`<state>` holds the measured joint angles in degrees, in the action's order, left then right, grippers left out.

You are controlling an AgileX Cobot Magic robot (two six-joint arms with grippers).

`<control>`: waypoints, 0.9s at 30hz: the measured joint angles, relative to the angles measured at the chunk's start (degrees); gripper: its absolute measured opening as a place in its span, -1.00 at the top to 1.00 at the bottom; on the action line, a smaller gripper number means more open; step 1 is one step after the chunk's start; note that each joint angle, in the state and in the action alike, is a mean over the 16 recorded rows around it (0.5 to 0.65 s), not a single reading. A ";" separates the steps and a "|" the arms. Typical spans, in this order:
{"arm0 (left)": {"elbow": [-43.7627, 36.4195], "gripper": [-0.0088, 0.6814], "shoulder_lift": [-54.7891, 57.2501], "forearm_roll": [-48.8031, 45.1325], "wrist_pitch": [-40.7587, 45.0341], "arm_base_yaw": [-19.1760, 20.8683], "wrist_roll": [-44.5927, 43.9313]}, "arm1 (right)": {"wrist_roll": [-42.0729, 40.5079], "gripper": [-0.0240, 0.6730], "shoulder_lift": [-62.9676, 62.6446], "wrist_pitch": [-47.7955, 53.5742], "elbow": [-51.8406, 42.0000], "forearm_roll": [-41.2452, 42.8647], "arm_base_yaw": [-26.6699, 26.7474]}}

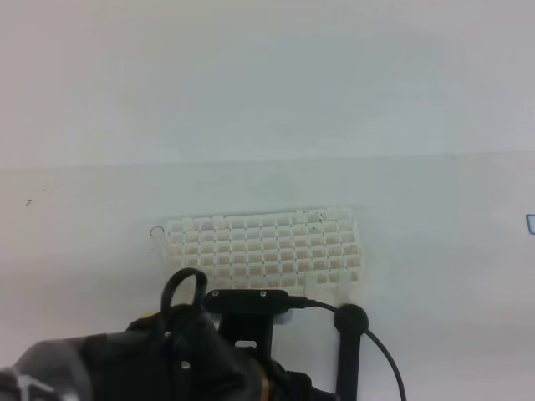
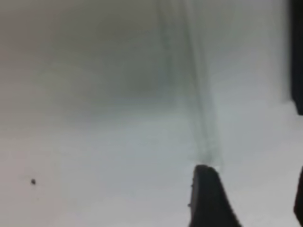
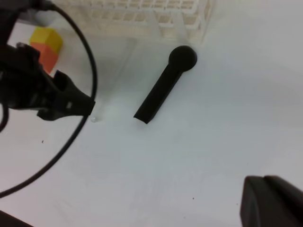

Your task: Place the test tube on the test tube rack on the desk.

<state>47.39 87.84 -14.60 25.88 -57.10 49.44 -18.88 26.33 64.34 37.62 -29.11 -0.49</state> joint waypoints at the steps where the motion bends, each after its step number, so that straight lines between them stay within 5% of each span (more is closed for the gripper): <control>1: 0.43 0.08 1.09 0.14 -0.16 0.00 0.27 | -0.14 0.94 0.00 0.00 0.00 0.10 0.00; 8: 3.63 -0.17 6.90 0.23 0.84 0.09 0.77 | -1.02 0.94 0.00 -0.04 0.00 0.57 0.00; 27: 5.65 -0.19 11.80 -4.46 2.51 0.82 4.86 | -1.67 0.94 0.00 -0.09 0.00 0.60 0.00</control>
<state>53.04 99.64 -19.06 28.39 -56.28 54.30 -20.56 26.33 64.26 37.62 -28.52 -0.49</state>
